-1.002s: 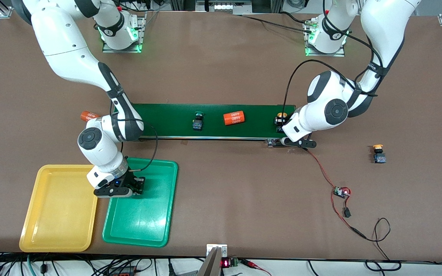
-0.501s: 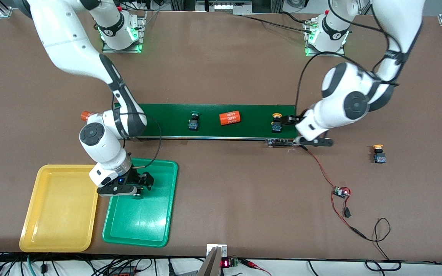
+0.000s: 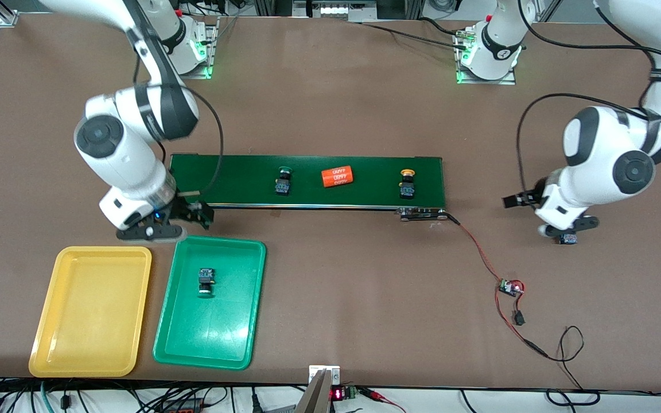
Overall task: Sort buttons by color to trays
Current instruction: 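Release the green button in the green tray and return the right gripper, then grasp another green-capped button on the belt with the right gripper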
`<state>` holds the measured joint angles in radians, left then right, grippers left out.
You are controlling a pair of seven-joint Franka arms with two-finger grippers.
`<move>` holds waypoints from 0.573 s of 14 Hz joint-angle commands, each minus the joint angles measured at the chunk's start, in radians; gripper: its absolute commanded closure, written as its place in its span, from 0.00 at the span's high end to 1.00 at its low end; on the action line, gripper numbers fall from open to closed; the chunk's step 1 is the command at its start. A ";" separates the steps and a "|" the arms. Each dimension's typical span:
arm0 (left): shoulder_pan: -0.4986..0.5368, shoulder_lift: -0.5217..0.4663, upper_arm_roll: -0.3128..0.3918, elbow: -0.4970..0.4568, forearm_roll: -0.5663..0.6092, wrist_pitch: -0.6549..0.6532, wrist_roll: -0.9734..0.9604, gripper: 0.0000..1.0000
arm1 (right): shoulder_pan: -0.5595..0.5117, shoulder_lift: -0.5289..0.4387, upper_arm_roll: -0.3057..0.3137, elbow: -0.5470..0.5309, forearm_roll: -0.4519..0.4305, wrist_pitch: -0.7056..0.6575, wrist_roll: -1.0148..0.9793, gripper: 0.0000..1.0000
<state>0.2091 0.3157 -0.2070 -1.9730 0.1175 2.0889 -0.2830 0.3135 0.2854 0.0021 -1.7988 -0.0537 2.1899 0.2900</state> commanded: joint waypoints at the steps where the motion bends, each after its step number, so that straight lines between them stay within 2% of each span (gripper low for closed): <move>1: -0.010 0.034 0.049 -0.004 0.207 0.097 0.040 1.00 | -0.089 -0.156 0.129 -0.179 -0.005 -0.039 0.049 1.00; 2: 0.009 0.060 0.049 -0.001 0.267 0.124 0.083 1.00 | -0.169 -0.201 0.222 -0.238 -0.005 -0.027 0.072 1.00; 3: 0.027 0.092 0.054 0.000 0.307 0.205 0.152 1.00 | -0.259 -0.259 0.349 -0.314 -0.008 0.015 0.142 1.00; 5: 0.041 0.135 0.089 0.013 0.306 0.278 0.256 1.00 | -0.275 -0.293 0.403 -0.378 -0.009 0.080 0.216 1.00; 8: 0.100 0.207 0.090 0.088 0.288 0.296 0.361 1.00 | -0.275 -0.298 0.441 -0.416 -0.012 0.143 0.299 1.00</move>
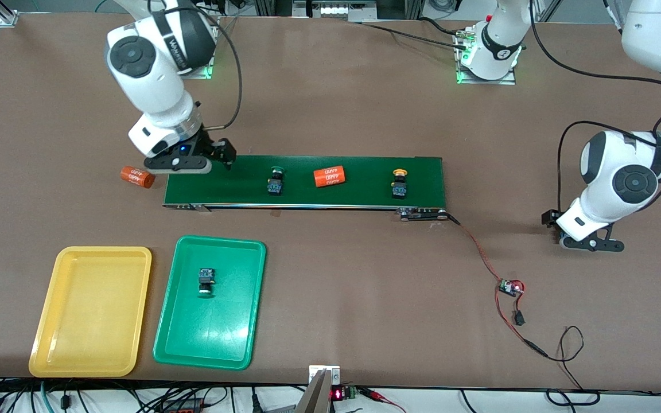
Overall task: Sort buttons by color to trays
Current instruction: 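Grasp another green-capped button on the belt with the right gripper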
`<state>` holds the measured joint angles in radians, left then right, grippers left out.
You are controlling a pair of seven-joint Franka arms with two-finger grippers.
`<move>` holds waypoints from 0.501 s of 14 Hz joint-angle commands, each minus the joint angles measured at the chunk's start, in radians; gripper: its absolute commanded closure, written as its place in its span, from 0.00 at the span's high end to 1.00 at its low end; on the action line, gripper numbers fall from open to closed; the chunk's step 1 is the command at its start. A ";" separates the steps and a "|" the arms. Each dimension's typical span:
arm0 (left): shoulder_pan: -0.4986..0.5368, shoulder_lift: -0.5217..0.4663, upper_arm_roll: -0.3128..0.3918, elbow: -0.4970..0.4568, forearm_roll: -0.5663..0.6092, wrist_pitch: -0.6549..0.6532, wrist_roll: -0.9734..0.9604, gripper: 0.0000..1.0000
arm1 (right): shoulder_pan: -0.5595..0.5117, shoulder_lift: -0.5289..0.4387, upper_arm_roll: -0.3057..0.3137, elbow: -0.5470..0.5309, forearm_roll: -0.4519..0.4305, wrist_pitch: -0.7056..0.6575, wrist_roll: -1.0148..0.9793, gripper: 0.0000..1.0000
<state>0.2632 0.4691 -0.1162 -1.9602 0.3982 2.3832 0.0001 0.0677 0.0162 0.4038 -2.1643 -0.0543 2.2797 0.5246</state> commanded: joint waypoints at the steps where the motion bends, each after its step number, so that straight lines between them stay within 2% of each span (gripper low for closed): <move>1: 0.060 0.078 0.000 0.087 -0.024 0.005 0.083 1.00 | -0.029 -0.027 0.052 -0.060 -0.013 0.069 0.084 1.00; 5: 0.077 0.112 0.000 0.090 -0.214 0.031 0.132 1.00 | -0.022 0.002 0.073 -0.097 -0.016 0.122 0.087 1.00; 7: 0.079 0.135 0.000 0.090 -0.260 0.114 0.178 1.00 | -0.022 0.037 0.076 -0.098 -0.018 0.138 0.087 1.00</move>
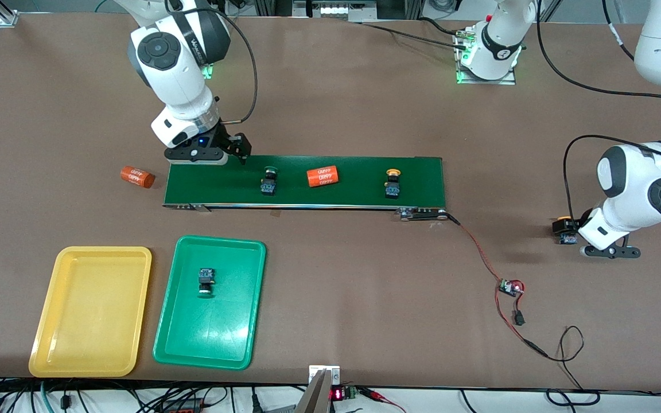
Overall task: Sort buttons by color to trays
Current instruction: 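Grasp another green-capped button on the belt with the right gripper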
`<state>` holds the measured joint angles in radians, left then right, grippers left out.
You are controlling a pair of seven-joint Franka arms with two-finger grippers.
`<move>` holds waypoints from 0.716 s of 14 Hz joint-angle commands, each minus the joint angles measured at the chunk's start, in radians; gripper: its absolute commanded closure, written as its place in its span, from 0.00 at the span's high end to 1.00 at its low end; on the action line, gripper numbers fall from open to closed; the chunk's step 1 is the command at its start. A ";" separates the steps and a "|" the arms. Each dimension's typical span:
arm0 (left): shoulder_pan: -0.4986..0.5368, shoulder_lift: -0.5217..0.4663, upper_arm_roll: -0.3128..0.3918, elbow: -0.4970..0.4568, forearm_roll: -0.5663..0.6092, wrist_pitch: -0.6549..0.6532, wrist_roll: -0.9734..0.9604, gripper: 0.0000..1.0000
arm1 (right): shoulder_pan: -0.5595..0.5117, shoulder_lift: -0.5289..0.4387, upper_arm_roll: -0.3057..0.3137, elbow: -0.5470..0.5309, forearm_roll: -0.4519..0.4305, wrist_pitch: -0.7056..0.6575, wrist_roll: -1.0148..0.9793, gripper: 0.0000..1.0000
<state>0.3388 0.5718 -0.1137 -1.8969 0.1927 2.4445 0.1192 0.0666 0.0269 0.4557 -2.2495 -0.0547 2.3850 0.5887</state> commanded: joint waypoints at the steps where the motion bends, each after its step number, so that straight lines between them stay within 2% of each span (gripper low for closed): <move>1: 0.005 0.039 -0.001 0.027 -0.055 0.076 0.063 1.00 | -0.019 0.045 0.024 -0.013 -0.017 0.040 0.023 1.00; 3: 0.005 0.060 -0.001 0.027 -0.055 0.079 0.063 1.00 | -0.019 0.068 0.024 -0.013 -0.020 0.066 0.025 1.00; 5: 0.006 0.065 -0.001 0.027 -0.053 0.077 0.057 0.95 | -0.019 0.096 0.024 -0.013 -0.028 0.088 0.034 1.00; 6: 0.011 0.065 -0.001 0.024 -0.053 0.077 0.051 0.89 | -0.021 0.110 0.024 -0.013 -0.039 0.112 0.036 1.00; 8: 0.019 0.065 -0.001 0.021 -0.052 0.071 0.062 0.70 | -0.025 0.140 0.023 -0.012 -0.063 0.138 0.045 1.00; 9: 0.019 0.060 -0.001 0.021 -0.052 0.068 0.057 0.56 | -0.028 0.148 0.023 -0.012 -0.082 0.144 0.046 1.00; 10: 0.019 0.057 -0.001 0.021 -0.052 0.065 0.054 0.48 | -0.028 0.150 0.023 -0.012 -0.088 0.144 0.048 1.00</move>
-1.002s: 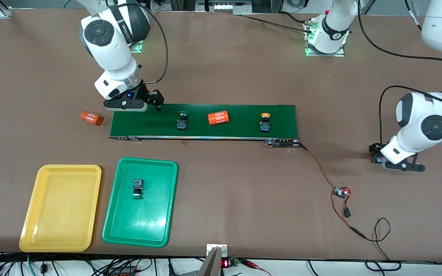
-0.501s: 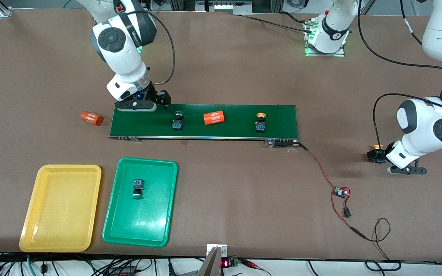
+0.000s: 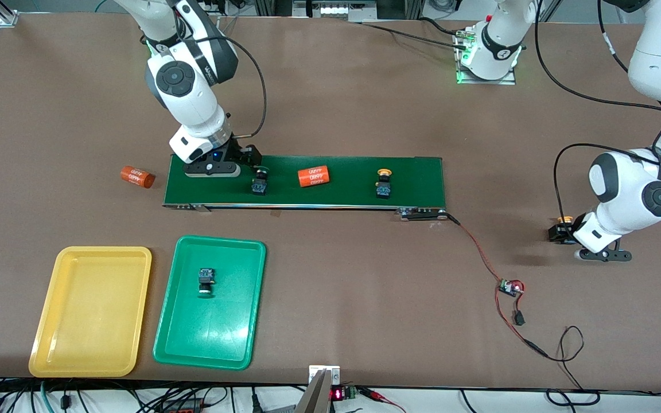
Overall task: Sort buttons by color to trays
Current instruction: 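Grasp another green-capped button on the belt with the right gripper, then lift the green button with the right gripper while the left gripper places orange button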
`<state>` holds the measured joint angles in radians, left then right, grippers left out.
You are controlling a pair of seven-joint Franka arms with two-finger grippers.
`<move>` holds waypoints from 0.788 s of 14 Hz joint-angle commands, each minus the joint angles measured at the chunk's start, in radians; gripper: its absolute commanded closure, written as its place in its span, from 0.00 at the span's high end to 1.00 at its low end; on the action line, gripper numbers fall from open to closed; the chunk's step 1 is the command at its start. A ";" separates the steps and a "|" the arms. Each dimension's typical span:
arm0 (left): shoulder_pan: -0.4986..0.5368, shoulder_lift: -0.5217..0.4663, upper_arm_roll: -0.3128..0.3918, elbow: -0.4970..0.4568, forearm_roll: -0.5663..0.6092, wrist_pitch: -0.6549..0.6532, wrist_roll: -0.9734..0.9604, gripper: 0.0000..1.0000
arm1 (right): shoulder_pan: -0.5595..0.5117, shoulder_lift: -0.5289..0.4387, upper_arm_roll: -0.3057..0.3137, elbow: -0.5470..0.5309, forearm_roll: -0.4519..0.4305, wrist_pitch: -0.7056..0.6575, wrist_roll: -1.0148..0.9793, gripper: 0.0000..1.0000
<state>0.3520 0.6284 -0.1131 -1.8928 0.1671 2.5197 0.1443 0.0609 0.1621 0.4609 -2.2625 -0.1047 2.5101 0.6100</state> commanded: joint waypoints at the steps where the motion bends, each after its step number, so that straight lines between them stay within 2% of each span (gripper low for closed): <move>1: 0.005 -0.003 -0.002 0.017 -0.026 -0.013 0.025 0.40 | -0.023 0.017 0.018 0.001 -0.038 0.019 0.027 1.00; 4: 0.007 -0.027 -0.002 0.020 -0.024 -0.082 0.024 0.18 | -0.023 0.037 0.018 0.003 -0.041 0.033 0.031 1.00; 8: 0.005 -0.093 -0.051 0.026 -0.038 -0.214 0.000 0.17 | -0.029 0.069 0.012 0.009 -0.063 0.093 0.031 1.00; 11: 0.001 -0.128 -0.123 0.085 -0.050 -0.417 -0.035 0.16 | -0.030 0.112 -0.013 0.012 -0.085 0.159 0.031 1.00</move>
<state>0.3541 0.5399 -0.1871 -1.8411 0.1386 2.2322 0.1236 0.0444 0.2322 0.4519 -2.2620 -0.1453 2.6263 0.6179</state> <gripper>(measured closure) 0.590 0.000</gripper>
